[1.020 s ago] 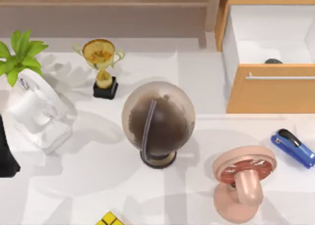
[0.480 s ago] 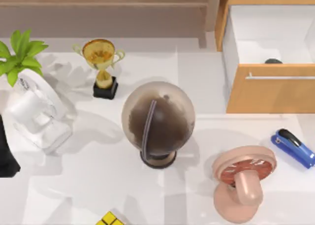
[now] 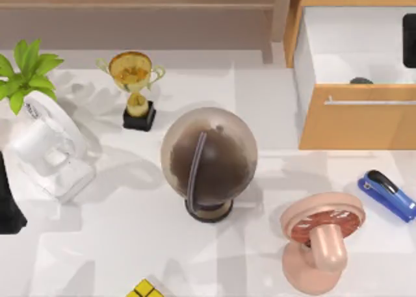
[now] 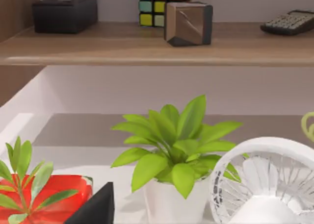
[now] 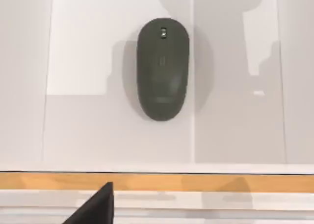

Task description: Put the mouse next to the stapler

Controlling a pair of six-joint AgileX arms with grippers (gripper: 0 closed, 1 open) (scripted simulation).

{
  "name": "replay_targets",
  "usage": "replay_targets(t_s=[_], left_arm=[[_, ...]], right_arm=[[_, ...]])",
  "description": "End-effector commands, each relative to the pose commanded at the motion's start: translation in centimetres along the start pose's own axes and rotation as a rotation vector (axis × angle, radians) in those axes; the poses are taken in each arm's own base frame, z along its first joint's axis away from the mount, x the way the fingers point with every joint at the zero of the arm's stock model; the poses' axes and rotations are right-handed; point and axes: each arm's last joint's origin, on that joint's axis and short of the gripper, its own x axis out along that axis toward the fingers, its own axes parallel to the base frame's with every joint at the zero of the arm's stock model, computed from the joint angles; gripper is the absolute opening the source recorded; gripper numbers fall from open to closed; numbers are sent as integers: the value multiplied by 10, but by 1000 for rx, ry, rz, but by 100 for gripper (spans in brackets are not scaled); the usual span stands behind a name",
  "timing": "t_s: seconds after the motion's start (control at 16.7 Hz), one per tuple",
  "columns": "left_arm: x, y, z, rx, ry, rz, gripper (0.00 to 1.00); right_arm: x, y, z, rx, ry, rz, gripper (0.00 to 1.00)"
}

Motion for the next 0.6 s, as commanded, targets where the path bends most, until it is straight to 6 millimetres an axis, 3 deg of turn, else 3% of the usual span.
replay_targets(t_s=[0.3, 0.48, 0.6], left_arm=[[0, 0, 0, 0, 0, 0, 100], [0, 0, 0, 0, 0, 0, 100], [0, 0, 0, 0, 0, 0, 100]], right_arm=[[89, 15, 48, 32, 250, 3, 100], [140, 27, 57, 35, 386, 3, 100], [163, 31, 60, 34, 442, -11, 100]])
